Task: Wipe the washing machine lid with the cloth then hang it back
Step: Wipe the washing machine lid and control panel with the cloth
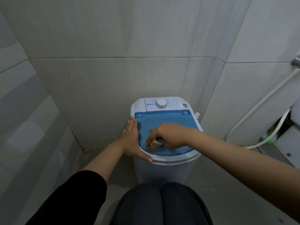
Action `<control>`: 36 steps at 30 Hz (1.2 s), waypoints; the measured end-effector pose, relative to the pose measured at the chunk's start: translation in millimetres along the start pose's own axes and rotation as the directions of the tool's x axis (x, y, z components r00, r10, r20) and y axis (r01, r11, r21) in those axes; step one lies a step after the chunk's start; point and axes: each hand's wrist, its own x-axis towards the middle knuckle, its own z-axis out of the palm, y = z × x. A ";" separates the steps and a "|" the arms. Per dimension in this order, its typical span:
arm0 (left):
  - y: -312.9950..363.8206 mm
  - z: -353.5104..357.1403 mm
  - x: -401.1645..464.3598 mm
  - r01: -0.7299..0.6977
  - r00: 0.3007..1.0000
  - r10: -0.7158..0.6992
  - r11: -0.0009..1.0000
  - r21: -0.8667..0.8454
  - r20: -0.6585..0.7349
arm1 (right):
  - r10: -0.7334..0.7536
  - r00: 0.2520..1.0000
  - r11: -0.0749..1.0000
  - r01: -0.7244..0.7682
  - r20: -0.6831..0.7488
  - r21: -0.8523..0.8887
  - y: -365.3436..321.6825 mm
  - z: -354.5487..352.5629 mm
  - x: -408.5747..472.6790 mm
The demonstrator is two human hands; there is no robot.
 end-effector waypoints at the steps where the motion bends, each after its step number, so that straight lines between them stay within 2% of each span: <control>1: -0.1 0.2 0.3 -0.001 1.000 0.001 1.000 0.004 -0.001 | 0.023 0.999 0.999 -0.022 -0.024 0.046 3.2 -8.0 2.0; 4: -0.7 1.2 0.4 0.009 1.000 -0.008 1.000 0.010 -0.025 | 0.099 0.973 0.986 -0.068 -0.207 0.152 14.3 -19.4 18.3; 7: 1.0 2.4 -1.0 0.040 0.999 -0.038 0.998 0.042 -0.036 | 0.166 0.941 0.986 -0.157 -0.293 0.056 22.6 -22.2 47.8; 12: 1.4 6.2 -7.6 0.117 0.992 -0.114 0.991 0.070 -0.051 | 0.212 0.952 0.972 -0.229 -0.222 -0.052 22.4 -8.4 91.7; 14: 2.1 6.8 -8.9 0.132 0.991 -0.129 0.988 0.082 -0.046 | 0.168 0.960 0.979 -0.189 -0.225 -0.077 20.4 -4.3 96.7; 19: 3.6 5.0 -6.3 0.156 0.988 -0.156 0.985 0.079 -0.014 | -0.049 0.981 0.982 0.013 -0.186 -0.186 10.9 9.7 91.0; 25: 5.1 3.7 -8.7 0.177 0.984 -0.178 0.983 0.051 0.012 | -0.082 0.985 0.963 0.039 -0.153 -0.268 2.4 20.1 69.4; 33: 4.8 2.7 -10.4 0.173 0.984 -0.174 0.984 0.047 0.037 | -0.177 0.979 0.978 0.164 -0.105 -0.128 -7.5 32.0 31.3; 36: 5.7 2.1 -11.5 0.172 0.984 -0.173 0.985 0.029 0.031 | -0.149 0.985 0.988 0.144 -0.083 -0.058 -10.5 30.6 14.6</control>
